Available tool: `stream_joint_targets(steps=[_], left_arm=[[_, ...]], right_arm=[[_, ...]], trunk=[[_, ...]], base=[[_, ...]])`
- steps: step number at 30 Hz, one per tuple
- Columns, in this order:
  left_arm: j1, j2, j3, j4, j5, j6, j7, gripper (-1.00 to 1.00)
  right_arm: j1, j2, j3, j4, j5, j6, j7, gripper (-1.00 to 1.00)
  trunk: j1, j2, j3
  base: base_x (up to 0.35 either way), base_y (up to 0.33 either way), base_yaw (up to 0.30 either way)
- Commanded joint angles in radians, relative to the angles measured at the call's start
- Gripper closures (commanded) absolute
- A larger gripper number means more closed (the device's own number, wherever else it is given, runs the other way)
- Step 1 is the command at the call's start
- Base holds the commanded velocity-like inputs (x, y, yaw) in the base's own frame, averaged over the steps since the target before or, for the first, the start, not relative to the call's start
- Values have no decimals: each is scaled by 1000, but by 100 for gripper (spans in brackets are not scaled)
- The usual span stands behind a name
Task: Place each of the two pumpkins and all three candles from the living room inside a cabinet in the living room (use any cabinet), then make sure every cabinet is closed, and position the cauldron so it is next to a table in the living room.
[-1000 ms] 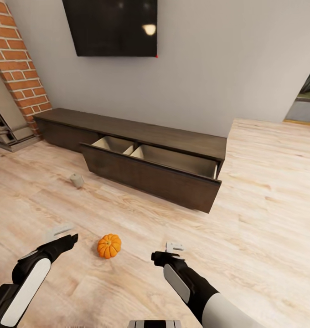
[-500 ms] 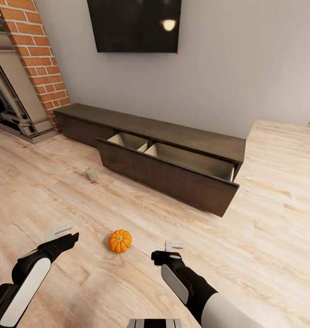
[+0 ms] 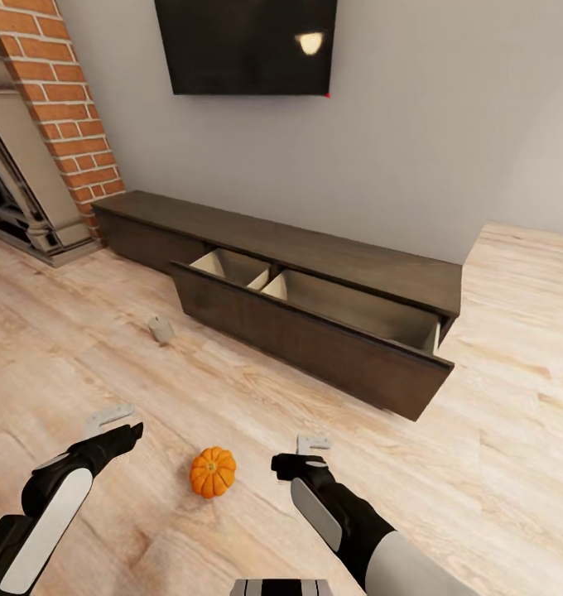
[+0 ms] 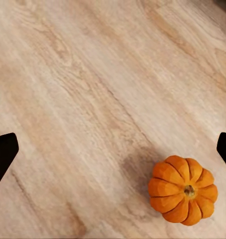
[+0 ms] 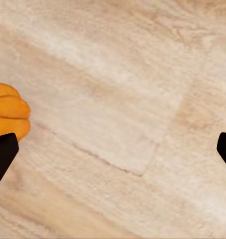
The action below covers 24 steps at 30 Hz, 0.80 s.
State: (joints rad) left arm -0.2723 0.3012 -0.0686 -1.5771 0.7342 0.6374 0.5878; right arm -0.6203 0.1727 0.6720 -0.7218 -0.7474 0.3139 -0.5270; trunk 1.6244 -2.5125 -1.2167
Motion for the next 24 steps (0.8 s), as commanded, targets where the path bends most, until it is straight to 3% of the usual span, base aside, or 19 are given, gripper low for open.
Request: stream_joint_targets(steps=[1,13,24], left_arm=[[-1,1,-2,-1,10,1,10,-100],[1,1,-2,-2,9,1,10,-100],[1,1,-2,-3,10,1,10,-100]], right_arm=[[-1,-1,5,-6,-6,19,-7,-100],[-1,1,10,-38,-6,48,-17,-100],[-1,2,12,-56,-7,51,-16,-100]], trunk=[[0,0,-1],[0,0,-1],[0,0,0]], base=[[291,-103,0],[192,-113,0],[-57,-17,17]])
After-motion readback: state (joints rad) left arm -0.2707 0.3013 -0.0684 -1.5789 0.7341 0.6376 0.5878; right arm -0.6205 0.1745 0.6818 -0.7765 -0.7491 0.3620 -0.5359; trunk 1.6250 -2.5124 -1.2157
